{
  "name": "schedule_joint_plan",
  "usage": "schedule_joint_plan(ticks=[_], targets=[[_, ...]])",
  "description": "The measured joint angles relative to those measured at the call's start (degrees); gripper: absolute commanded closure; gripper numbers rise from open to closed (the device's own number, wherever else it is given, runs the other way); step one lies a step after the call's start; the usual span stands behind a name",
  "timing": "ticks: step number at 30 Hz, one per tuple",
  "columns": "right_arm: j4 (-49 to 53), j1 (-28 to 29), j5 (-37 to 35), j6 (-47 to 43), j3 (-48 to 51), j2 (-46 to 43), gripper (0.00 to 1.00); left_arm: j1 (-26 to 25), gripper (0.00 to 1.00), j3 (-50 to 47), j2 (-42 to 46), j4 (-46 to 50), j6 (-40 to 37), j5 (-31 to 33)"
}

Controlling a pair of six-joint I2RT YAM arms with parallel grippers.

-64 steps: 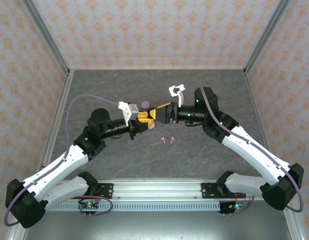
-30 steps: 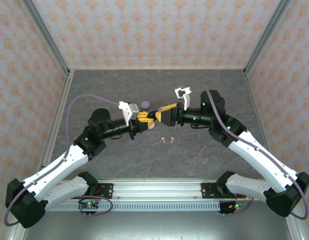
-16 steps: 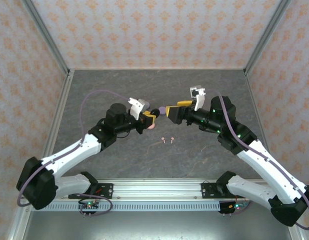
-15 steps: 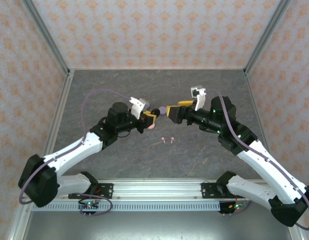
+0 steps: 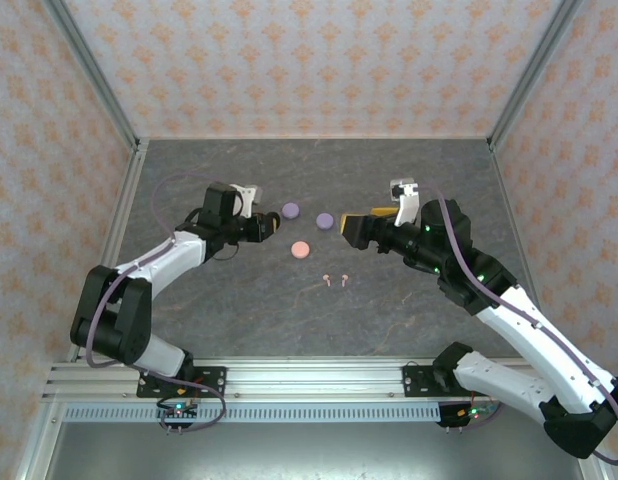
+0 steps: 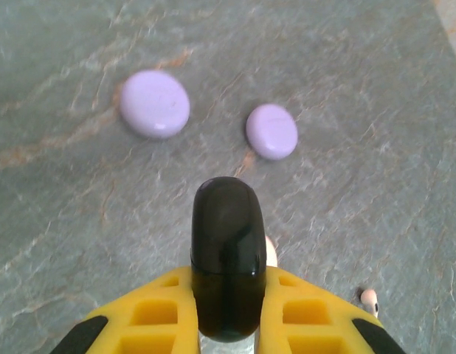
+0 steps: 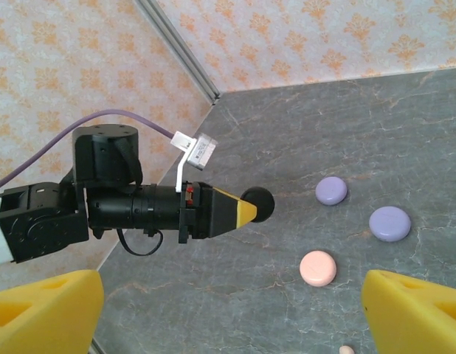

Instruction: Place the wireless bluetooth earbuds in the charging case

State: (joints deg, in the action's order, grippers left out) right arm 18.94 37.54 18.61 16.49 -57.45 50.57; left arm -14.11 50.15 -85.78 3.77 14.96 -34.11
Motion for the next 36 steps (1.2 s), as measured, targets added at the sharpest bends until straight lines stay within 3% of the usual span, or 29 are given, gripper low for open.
schedule_joint_plan(ticks=[9,16,26,36], targets=[[0.13,0.00,-0.22,0.00,0.02,0.55,0.09,4.57,0.99,3.43,-10.93,5.01,-0.02,-8.79],[0.70,0.00,-0.22,0.00,0.02,0.87,0.09,4.74,0.93,4.04,-16.09,7.72,-0.44,-12.55],[1.60,0.00,-0.22,-0.04,-0.09,3.72,0.09,4.74,0.55,4.68,-16.79,9.09,-0.50,-10.14],[9.81,0.00,-3.43,-2.64,-5.31,12.50,0.09,4.39,0.39,4.83,-15.80,10.10,-0.90,-6.82]])
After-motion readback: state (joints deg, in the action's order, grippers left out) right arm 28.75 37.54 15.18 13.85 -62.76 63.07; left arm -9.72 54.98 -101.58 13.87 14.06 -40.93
